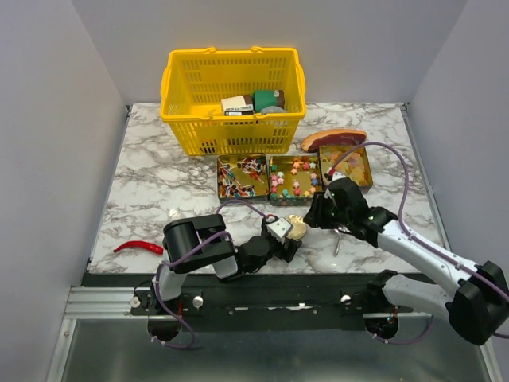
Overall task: Pack the candies
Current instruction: Screw the bottle lid onto the packing bottle.
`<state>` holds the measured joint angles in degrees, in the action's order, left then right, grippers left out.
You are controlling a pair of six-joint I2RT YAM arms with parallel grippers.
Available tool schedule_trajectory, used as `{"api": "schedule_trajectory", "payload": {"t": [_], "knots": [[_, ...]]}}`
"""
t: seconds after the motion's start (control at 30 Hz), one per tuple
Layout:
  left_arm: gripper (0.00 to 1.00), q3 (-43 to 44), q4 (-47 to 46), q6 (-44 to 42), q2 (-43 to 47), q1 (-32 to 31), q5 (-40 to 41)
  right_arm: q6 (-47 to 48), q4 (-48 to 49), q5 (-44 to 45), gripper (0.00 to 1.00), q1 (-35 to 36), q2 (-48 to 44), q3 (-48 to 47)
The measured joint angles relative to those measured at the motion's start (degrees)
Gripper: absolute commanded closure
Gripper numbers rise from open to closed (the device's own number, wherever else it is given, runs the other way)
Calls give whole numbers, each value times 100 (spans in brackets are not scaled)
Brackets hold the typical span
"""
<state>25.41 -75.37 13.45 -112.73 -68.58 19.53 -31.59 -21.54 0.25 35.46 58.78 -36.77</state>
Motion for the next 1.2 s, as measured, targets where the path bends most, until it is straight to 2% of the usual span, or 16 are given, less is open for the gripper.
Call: {"api": "schedule_trajectory", "payload": {"t": [0.13, 0.57, 0.8, 1.2], "knots": [[45, -4, -4, -2, -2, 0, -11, 109, 299, -179, 55, -144, 487, -2], [45, -9, -92, -9, -52, 7, -13, 258, 1384, -903, 63, -284, 1158, 197], [46, -15, -127, -7, -101, 9, -11, 184, 2074, -1113, 81, -396, 964, 647], [46, 61, -55, 26, -127, -2, -11, -133, 2874, -1228, 99, -529, 485, 1377]]}}
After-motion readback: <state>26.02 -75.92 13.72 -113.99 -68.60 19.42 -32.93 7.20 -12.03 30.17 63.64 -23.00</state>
